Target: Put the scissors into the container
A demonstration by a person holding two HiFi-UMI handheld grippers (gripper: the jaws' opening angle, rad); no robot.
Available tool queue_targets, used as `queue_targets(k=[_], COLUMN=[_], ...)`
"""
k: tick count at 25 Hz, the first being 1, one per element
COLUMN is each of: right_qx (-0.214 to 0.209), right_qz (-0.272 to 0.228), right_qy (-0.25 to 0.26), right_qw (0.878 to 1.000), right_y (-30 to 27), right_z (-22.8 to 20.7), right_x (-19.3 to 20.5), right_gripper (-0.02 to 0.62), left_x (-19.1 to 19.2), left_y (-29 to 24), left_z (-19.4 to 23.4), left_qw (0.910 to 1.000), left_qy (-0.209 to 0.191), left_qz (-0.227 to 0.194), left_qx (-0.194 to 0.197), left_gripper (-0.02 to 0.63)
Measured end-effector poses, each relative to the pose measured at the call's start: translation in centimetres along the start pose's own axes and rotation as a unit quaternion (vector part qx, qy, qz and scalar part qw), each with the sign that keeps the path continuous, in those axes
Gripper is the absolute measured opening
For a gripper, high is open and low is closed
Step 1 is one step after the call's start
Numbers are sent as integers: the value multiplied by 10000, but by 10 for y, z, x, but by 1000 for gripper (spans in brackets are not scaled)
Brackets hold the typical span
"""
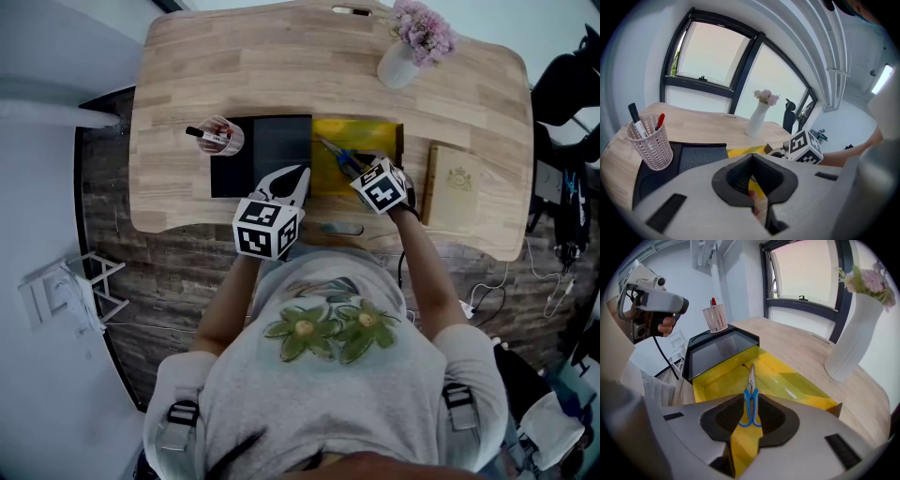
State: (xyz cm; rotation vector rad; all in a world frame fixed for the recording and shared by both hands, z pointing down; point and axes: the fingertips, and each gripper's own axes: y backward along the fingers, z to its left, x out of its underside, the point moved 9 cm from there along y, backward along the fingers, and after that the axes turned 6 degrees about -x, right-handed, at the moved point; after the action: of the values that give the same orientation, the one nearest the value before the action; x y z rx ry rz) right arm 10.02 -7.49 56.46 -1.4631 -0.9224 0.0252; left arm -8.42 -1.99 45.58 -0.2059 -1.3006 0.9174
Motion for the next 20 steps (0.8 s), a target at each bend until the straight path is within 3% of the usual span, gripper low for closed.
queue_targets(k=[12,20], right_qx=[396,384], right_qz=[-1395,-1749], right_qy=[-202,-316], right_qw=[9892,9833], right_y=[57,77], right_z=[18,35], right_x=[-16,-17], right_gripper=[11,6], left_x=[-3,-5], left_y=[8,10], left_z=[-2,-4], left_qw=[9999,9998], left_qy=[-60,-69], left_qz=[-100,-160], left_qx=[25,89], left_gripper=[6,6])
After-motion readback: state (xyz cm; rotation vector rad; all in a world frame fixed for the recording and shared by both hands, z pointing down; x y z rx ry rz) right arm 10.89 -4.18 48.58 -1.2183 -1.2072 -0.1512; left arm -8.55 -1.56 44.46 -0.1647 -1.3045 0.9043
